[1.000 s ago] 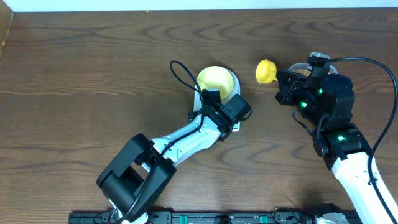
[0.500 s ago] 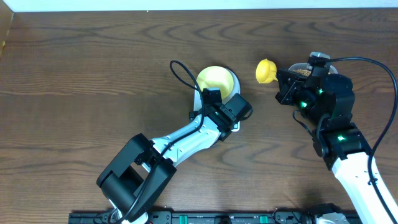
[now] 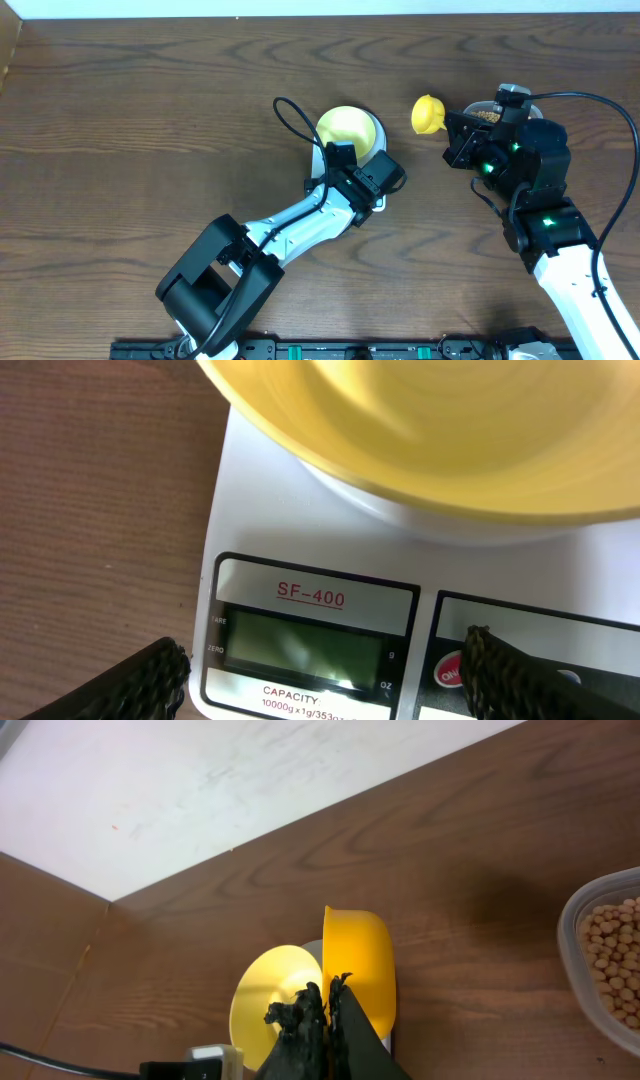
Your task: Scoop item into bowl and weigh 50g on scale
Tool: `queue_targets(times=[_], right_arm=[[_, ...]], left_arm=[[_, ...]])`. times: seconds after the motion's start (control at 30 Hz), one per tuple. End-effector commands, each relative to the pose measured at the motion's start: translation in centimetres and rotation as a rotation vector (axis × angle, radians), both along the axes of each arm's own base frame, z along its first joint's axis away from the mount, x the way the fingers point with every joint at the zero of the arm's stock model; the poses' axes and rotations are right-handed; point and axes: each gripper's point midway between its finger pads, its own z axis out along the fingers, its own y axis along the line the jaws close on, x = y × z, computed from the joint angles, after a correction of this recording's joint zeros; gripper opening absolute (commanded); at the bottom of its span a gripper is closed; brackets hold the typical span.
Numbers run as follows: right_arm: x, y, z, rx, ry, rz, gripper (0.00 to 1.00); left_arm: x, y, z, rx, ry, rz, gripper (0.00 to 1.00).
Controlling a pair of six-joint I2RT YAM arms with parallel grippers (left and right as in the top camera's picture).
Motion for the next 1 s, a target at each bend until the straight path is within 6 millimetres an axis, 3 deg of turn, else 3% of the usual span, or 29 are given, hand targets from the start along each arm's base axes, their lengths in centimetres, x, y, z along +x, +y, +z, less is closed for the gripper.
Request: queue_targets(times=[0.0, 0.97], right_arm=[[0.1, -0.2, 1.3, -0.004, -0.036, -0.008, 0.01], [0.1, -0.2, 1.3, -0.004, -0.033, -0.008, 0.01]], left_arm=[[-0.2, 0.3, -0.7, 0.028, 0.01, -0.007, 0.88], [-0.4, 0.4, -2.2, 0.057, 0.036, -0.014, 0.88]])
